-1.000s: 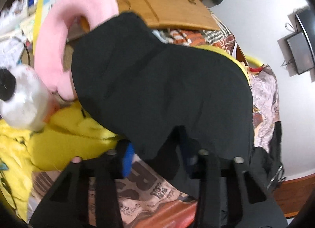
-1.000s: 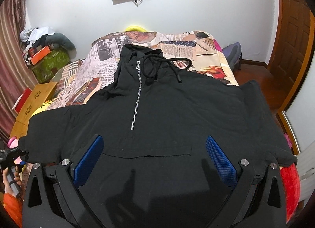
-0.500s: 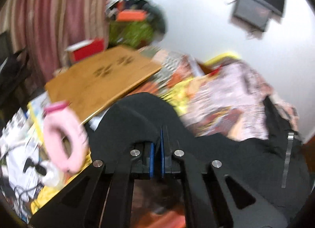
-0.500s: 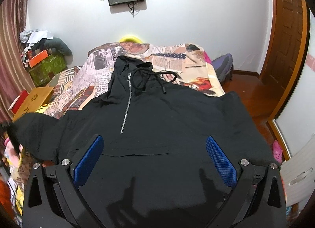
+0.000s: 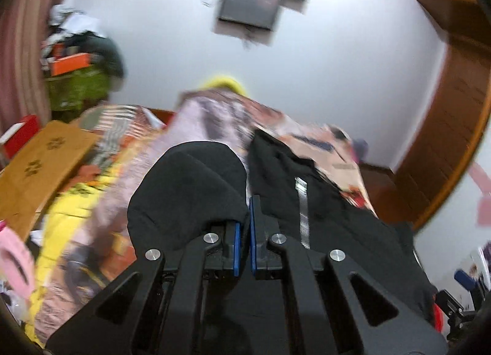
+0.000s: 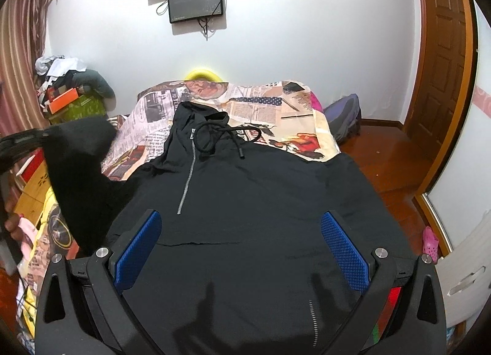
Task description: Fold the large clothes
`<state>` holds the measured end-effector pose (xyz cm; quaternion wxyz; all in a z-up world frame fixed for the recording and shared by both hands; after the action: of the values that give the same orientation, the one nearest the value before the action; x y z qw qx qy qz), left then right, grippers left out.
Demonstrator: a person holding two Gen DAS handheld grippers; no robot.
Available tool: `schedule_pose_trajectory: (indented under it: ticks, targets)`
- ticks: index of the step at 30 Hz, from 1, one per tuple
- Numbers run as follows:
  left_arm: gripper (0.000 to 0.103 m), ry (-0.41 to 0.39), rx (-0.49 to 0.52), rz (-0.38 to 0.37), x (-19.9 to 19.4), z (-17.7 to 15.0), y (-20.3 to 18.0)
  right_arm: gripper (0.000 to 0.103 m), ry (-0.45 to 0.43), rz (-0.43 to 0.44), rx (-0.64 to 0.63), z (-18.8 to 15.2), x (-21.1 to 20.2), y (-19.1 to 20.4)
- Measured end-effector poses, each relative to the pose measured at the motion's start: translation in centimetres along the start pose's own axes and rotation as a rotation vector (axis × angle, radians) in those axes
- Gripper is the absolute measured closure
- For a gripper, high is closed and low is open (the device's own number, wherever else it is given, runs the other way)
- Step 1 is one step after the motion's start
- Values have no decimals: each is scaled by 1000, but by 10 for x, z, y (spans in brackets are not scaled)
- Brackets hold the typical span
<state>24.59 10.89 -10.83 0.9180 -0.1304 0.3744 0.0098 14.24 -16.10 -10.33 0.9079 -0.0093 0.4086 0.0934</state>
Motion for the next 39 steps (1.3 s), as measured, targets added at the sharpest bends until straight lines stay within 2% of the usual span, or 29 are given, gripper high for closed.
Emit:
schedule_pose_trajectory:
  ticks: [4, 7, 10, 13, 14, 16, 17, 18, 21, 26, 29, 34, 39]
  targets:
    - [100, 106, 83, -44, 33, -28, -46, 0, 5, 1, -6, -4, 2, -6]
    - [100, 223, 148, -58, 63, -52, -75, 0, 15, -6, -11, -7, 5, -11]
    - [100, 327, 229, -58, 86, -83, -93, 0, 31, -13, -12, -11, 9, -15]
    - [98, 377, 331, -37, 97, -110, -113, 0, 49, -18, -7, -15, 13, -20]
    - [94, 385, 359, -28, 98, -116, -120, 0, 53, -19, -6, -16, 13, -22]
    - [78, 407, 421, -19, 97, -128, -127, 0, 66, -23, -3, -19, 15, -25]
    - [64, 420, 438, -30, 95, -131, -128, 0, 73, -23, -2, -20, 16, -25]
    - [56, 430, 453, -48, 93, -137, -130, 0, 79, -23, -2, -20, 16, -25]
    - [48, 433, 475, -64, 82, -141, -132, 0, 88, -30, -14, -22, 16, -24]
    - [45, 392, 429, -70, 53, -130, -110, 0, 84, -29, -61, -17, 14, -16]
    - [38, 338, 378, -55, 33, -115, -86, 0, 81, -10, -104, -11, 16, -3]
    - [35, 265, 267, 18, 11, -91, -26, 0, 93, 34, -208, 0, 28, 35]
    - [35, 257, 177, 116, 8, -86, 34, 0, 124, 80, -366, 5, 49, 90]
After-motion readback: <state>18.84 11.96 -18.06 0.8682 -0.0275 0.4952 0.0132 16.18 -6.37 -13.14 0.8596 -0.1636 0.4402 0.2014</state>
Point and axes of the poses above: each gripper's, at about its wrist camera, not at the fingertips, and x roughly the way its jaws point, y to its left, z to its top, the point moved 2 cm from there along x, roughly the way its jaws point, and after that the axes turned 10 degrees about y, right-handed, at the moved point
